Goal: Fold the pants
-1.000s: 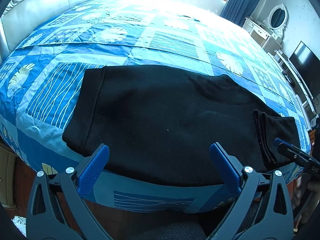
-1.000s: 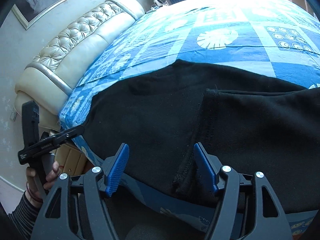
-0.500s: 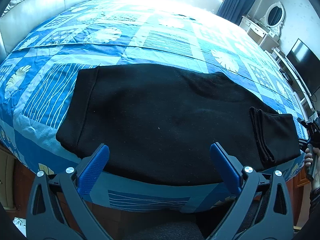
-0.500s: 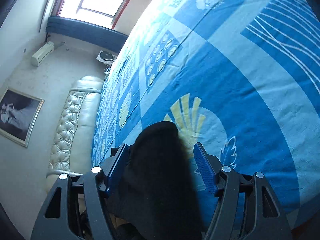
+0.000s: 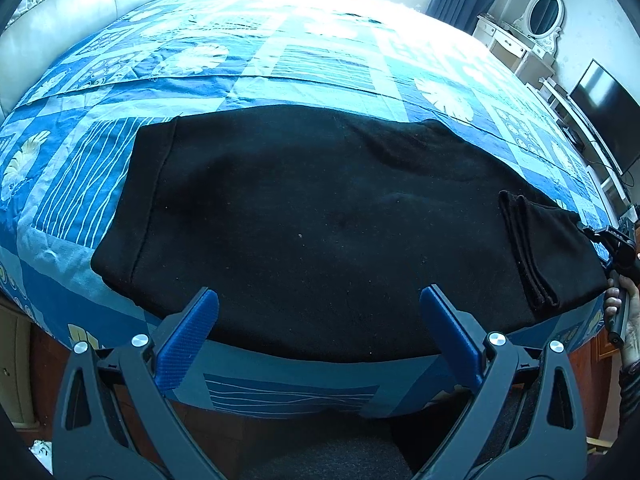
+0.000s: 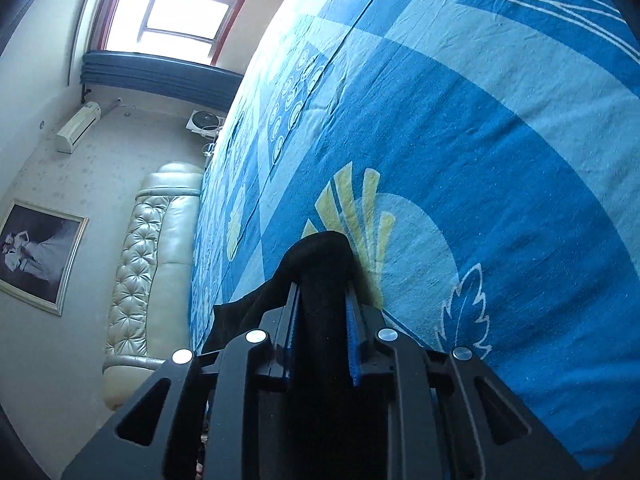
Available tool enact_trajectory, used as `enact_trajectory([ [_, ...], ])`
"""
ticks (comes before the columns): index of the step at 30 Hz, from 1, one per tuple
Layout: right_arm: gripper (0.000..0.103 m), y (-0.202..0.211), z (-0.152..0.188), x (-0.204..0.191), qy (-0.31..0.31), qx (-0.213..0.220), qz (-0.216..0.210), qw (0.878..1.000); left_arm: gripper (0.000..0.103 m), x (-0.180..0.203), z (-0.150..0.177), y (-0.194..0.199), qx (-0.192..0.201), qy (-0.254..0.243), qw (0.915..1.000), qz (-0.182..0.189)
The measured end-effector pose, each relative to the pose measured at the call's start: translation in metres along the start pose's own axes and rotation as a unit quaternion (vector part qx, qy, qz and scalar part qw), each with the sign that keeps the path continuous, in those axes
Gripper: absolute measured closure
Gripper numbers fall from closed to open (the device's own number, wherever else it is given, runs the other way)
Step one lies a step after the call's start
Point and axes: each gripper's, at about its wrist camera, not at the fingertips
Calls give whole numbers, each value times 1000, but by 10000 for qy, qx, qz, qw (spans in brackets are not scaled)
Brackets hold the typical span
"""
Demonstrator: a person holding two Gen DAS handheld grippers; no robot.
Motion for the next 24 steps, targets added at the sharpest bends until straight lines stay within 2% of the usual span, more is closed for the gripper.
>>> enact_trajectory([
  [5, 64, 23, 17, 9, -91, -91, -257, 9996, 2, -5, 1, 2, 19, 22, 10000, -44],
  [11, 57, 42, 47, 33, -356, -457, -399, 9975, 2, -11, 1, 2, 22, 160, 9999, 10],
  [13, 57, 45, 56, 41, -436, -492, -500, 9966, 2, -10, 1, 2, 33, 123, 9999, -11],
  [15, 61, 44, 60, 45, -482, -426, -490, 9967, 2, -9, 1, 2, 40, 97, 9999, -25],
  [17, 71, 39, 63, 42, -353, -359, -286, 9983, 2, -10, 2, 1, 31, 103, 9999, -30],
  [19, 74, 39, 64, 41, -219, -294, -160, 9992, 2, -11, 3, 0, 21, 119, 9999, -29],
  [24, 72, 41, 66, 31, -80, -155, -87, 9998, 2, -14, 4, -2, 1, 157, 9999, -15],
])
Point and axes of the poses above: each gripper's, at about its wrist camera, not at the fingertips, and y roughly against the way its jaws point, x to its right, z to its underside, and after that the axes turned 8 degrees about -y, right-handed
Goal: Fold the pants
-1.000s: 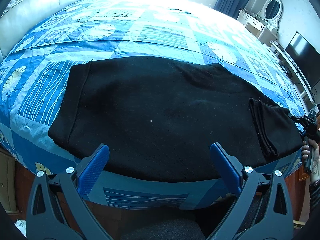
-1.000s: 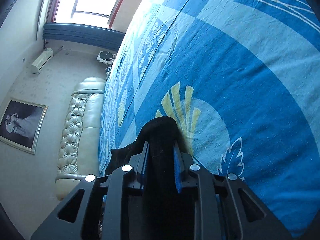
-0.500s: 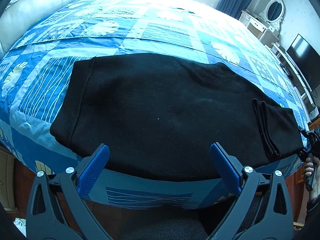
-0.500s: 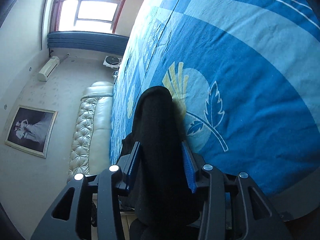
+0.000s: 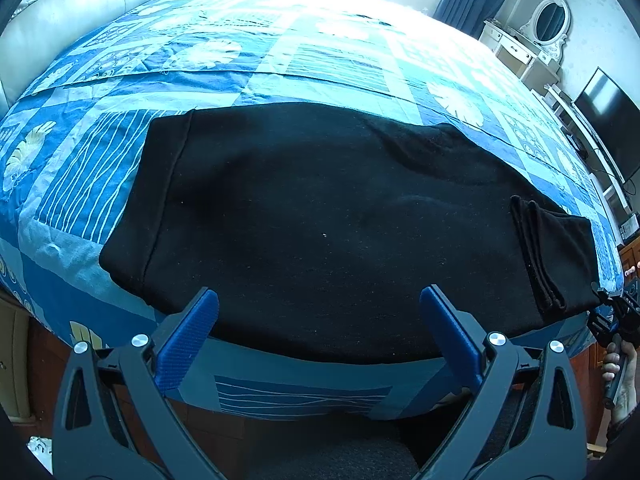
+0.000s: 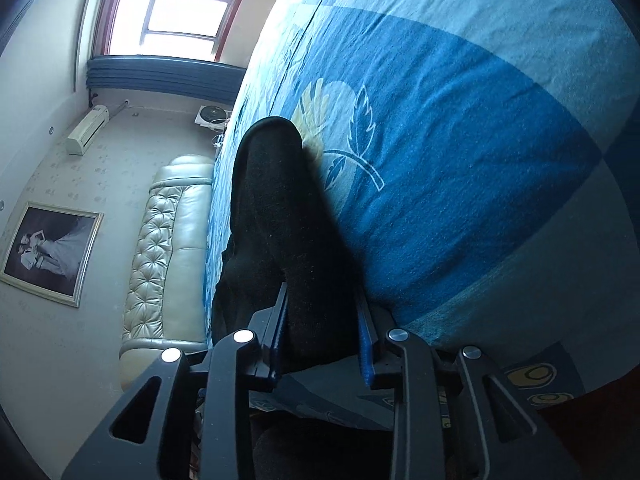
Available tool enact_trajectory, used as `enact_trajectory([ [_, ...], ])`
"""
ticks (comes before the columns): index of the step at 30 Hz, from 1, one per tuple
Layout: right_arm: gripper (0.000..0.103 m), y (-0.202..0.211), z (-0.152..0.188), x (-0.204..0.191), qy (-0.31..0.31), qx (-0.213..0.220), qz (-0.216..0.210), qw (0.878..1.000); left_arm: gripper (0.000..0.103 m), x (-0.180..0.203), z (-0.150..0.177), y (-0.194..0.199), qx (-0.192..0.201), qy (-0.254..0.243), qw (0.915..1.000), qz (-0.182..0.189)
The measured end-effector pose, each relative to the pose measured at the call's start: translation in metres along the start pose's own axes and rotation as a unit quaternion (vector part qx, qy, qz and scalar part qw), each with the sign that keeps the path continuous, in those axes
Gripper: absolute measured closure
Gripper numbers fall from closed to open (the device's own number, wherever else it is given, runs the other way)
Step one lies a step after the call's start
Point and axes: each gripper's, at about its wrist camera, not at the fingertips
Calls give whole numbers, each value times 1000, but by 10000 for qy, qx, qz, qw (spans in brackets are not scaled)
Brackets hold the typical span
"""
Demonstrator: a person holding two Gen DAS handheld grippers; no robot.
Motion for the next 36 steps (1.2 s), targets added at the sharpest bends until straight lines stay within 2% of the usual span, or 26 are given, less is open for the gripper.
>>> enact_trajectory([
  [3, 67, 6, -2, -8, -36, 40, 6, 10000, 2, -5, 0, 2, 9, 31, 10000, -36],
  [6, 65, 19, -2, -29, 367, 457, 389, 9975, 2, -18, -3, 10, 122, 154, 9998, -3],
  [10, 58, 30, 4, -51, 694, 768, 541, 9932, 2, -55, -6, 23, 356, 666, 9960, 469],
  [12, 54, 26, 8, -60, 783, 767, 544, 9925, 2, -81, -8, 26, 510, 1101, 9868, 1072],
  [14, 52, 22, 13, -69, 897, 748, 536, 9917, 2, -111, -8, 25, 657, 1593, 9710, 1657],
  [16, 51, 16, 17, -79, 1016, 700, 512, 9910, 2, -138, -8, 22, 726, 1954, 9594, 1901],
  [18, 51, 12, 20, -88, 1098, 646, 454, 9908, 2, -159, -12, 13, 649, 2055, 9557, 2007],
  [21, 50, 10, 26, -105, 1298, 629, 391, 9888, 2, -180, -19, -5, 347, 1999, 9598, 1939],
  [23, 43, 12, 28, -111, 1380, 691, 357, 9874, 2, -188, -24, -20, 131, 1907, 9603, 2033],
  [24, 43, 14, 30, -110, 1393, 700, 306, 9873, 2, -189, -27, -27, 37, 1890, 9581, 2152],
  [28, 43, 12, 35, -112, 1450, 659, 245, 9869, 2, -188, -34, -47, -36, 1861, 9432, 2751],
  [29, 43, 10, 36, -112, 1480, 645, 281, 9865, 2, -188, -35, -50, -12, 1887, 9379, 2912],
  [31, 43, 5, 37, -111, 1506, 626, 364, 9859, 2, -189, -36, -57, 36, 2011, 9208, 3342],
  [32, 43, 3, 38, -109, 1501, 604, 373, 9861, 2, -189, -38, -60, 40, 2029, 9164, 3450],
  [35, 43, -1, 38, -109, 1508, 578, 332, 9863, 3, -182, -41, -64, 24, 1915, 9165, 3512],
  [36, 43, -2, 39, -110, 1530, 578, 305, 9861, 6, -179, -43, -65, 23, 1887, 9146, 3576],
])
Point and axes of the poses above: each gripper's, at about its wrist camera, not at the fingertips, and y roughly against the way its jaws point, x to its right, z to its underside, and after that the axes turned 8 degrees about -y, right-handed
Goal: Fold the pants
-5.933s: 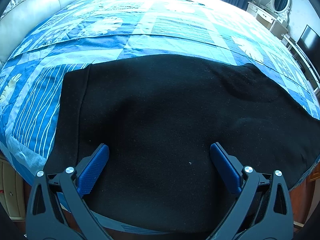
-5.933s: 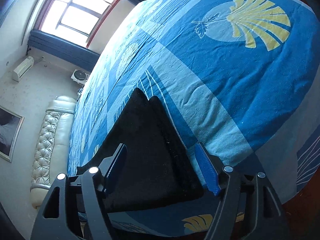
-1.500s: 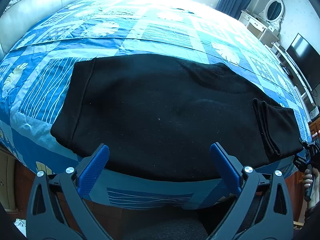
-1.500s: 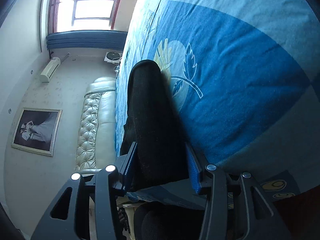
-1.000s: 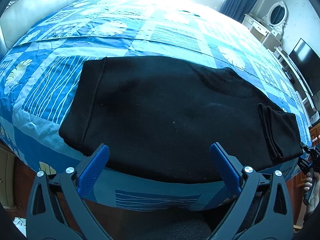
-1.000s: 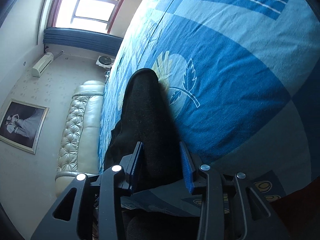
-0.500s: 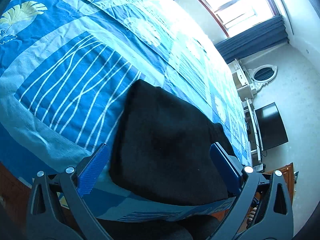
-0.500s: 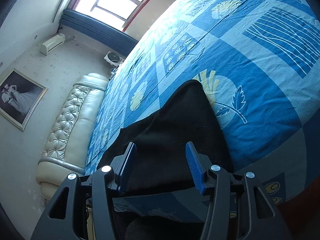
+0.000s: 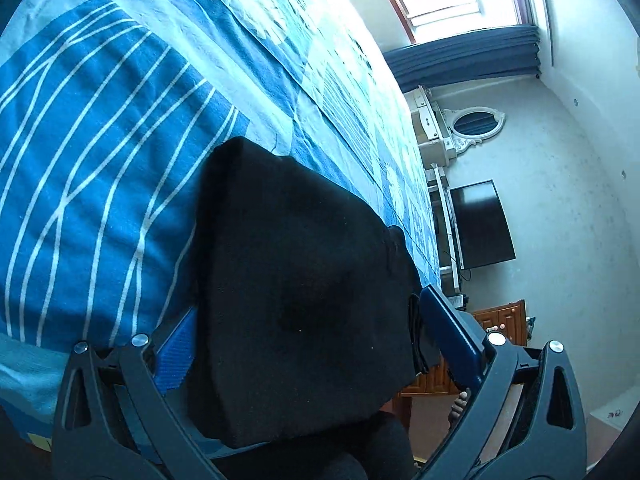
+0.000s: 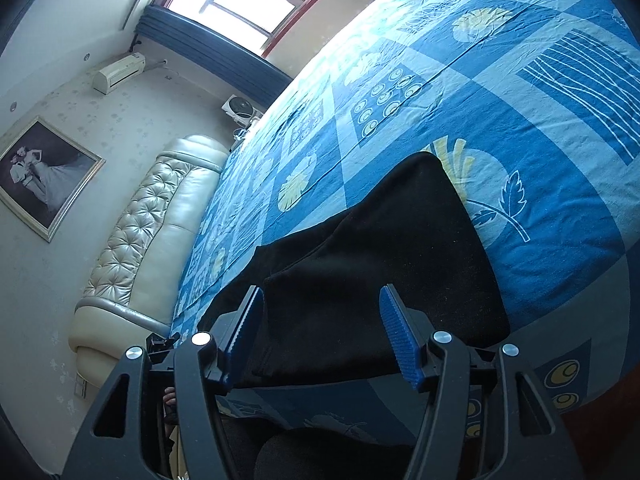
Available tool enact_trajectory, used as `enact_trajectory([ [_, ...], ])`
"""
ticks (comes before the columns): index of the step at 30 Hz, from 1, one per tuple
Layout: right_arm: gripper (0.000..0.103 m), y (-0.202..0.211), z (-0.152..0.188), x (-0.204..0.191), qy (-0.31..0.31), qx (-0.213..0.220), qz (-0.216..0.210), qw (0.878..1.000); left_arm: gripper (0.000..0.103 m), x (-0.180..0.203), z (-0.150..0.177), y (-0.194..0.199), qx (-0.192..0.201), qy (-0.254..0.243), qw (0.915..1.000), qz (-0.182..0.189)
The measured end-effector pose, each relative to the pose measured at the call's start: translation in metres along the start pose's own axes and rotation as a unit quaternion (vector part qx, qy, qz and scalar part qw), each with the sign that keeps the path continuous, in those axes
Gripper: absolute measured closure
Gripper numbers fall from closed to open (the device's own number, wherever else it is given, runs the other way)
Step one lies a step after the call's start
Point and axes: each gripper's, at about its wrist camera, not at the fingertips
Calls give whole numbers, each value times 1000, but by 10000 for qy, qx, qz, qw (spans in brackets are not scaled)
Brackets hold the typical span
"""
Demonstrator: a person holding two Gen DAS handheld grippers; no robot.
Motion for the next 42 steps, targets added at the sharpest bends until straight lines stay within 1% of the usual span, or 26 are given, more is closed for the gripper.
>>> enact_trajectory([
  [1, 43, 0, 0, -2, 28, 4, -23, 10000, 10, 2, 0, -3, -23, -8, 10000, 50],
  [2, 43, 0, 0, -3, 44, 16, -28, 10000, 27, 3, 0, -8, -70, -2, 10000, 66],
  [3, 43, 1, 0, -4, 41, 14, -51, 10000, 42, 1, 1, -15, -160, 45, 9998, 65],
  [4, 43, 0, 1, -4, 32, 5, -71, 10000, 49, -1, 3, -23, -260, 80, 9996, -31],
  [6, 43, -1, 2, -5, 49, 15, -61, 10000, 73, -2, 5, -30, -324, 63, 9990, -309],
  [8, 43, -2, 4, -6, 97, -1, -5, 10000, 84, -7, 6, -30, -298, 247, 9990, -227],
  [9, 43, -2, 4, -7, 132, -7, 40, 9999, 86, -6, 6, -29, -274, 301, 9990, -197],
  [11, 43, -1, 6, -9, 174, 23, 72, 9998, 88, 3, 5, -25, -220, 167, 9992, -284],
  [13, 43, -1, 7, -10, 157, 41, 4, 9999, 89, 17, 4, -20, -158, 54, 9993, -338],
  [16, 43, -4, 10, -13, 146, 13, -48, 9999, 89, 46, -1, -12, -45, -85, 9991, -412],
  [21, 43, -12, 16, -17, 132, -109, -128, 9998, 89, 122, -12, -13, -1, -623, 9960, -646],
  [24, 43, -16, 20, -18, 92, -177, -129, 9997, 90, 172, -13, -24, -34, -972, 9925, -734],
  [26, 43, -17, 22, -18, 48, -207, -132, 9997, 90, 206, -11, -37, -105, -1231, 9887, -854],
  [28, 42, -18, 23, -18, 45, -231, -131, 9996, 90, 239, -6, -53, -183, -1540, 9827, -1008],
  [29, 38, -18, 23, -17, 55, -217, -108, 9997, 90, 256, -2, -62, -231, -1726, 9787, -1085],
  [31, 34, -16, 23, -16, 48, -138, -25, 9999, 90, 287, 8, -81, -327, -2107, 9697, -1195],
  [34, 25, -14, 21, -9, 8, -63, 91, 9999, 90, 323, 26, -114, -506, -2549, 9571, -1282],
  [35, 24, -12, 20, -5, -42, 5, 146, 9999, 90, 334, 32, -127, -575, -2683, 9525, -1320],
  [37, 21, -9, 16, 3, -162, 74, 215, 9996, 90, 351, 45, -153, -719, -2866, 9452, -1391],
  [39, 20, -5, 13, 11, -283, 161, 278, 9991, 90, 365, 59, -179, -856, -3041, 9376, -1456],
  [42, 20, 4, 7, 21, -439, 363, 357, 9977, 90, 380, 78, -215, -1066, -3167, 9296, -1555],
])
Point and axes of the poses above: each gripper's, at about its wrist camera, not at the fingertips, and y roughly against the way its jaws point, x to its right, z to its underside, and after that the axes turned 8 degrees about -y, right-handed
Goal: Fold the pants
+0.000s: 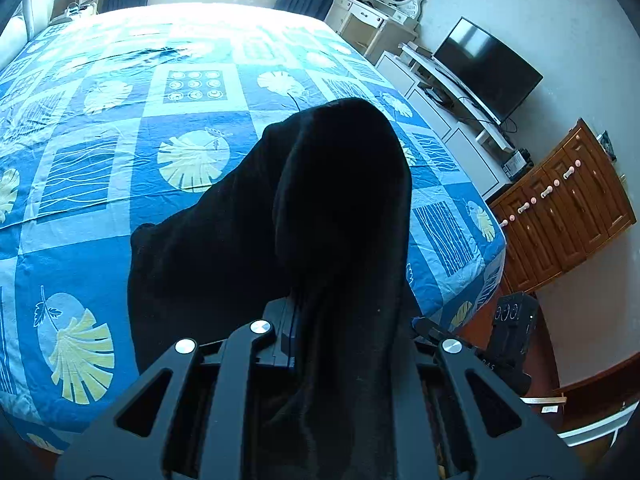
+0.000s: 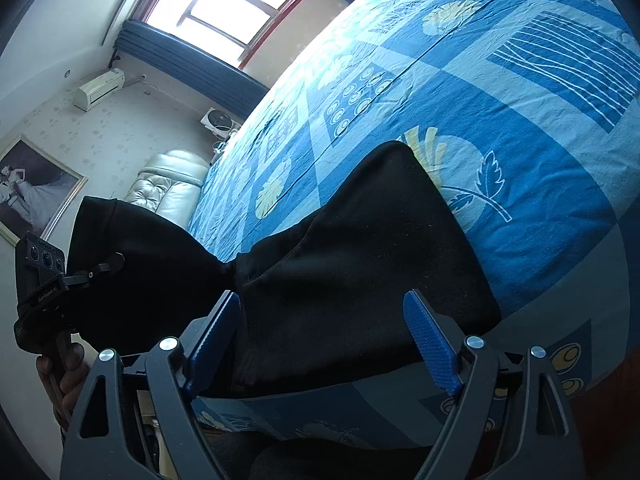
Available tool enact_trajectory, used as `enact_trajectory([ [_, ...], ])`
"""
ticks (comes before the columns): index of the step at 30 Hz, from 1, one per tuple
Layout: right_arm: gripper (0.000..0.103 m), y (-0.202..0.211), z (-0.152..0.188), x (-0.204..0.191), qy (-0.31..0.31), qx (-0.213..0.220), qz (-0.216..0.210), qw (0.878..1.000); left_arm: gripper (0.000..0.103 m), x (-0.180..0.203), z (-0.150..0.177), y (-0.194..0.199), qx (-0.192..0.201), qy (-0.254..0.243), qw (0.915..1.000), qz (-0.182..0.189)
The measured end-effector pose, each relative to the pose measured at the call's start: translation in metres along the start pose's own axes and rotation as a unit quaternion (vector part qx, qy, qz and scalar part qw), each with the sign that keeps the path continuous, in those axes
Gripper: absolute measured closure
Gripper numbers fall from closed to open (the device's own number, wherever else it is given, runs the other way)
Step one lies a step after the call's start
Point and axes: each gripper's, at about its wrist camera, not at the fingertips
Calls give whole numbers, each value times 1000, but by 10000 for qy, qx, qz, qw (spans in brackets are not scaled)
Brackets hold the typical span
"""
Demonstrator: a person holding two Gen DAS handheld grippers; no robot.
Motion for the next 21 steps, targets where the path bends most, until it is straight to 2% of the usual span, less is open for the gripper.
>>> enact_trajectory([
  [5, 20, 14, -10, 8, -153, 324, 38, 9993, 90, 44, 0, -51, -325, -339, 9973, -563],
  [10, 20, 22, -16, 16, -317, 503, 60, 9982, 90, 69, 7, -103, -657, -532, 9905, -1082],
  [15, 20, 29, -20, 24, -483, 629, 69, 9968, 90, 76, 20, -136, -878, -527, 9856, -1343],
  [21, 20, 26, -20, 29, -559, 590, 95, 9966, 89, 76, 32, -150, -860, -505, 9835, -1510],
])
Point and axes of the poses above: each gripper's, at about its wrist camera, not at the fingertips, and y roughly against the way its jaws point, x to its right, z to its underside, and after that the axes turned 8 degrees about -y, right-handed
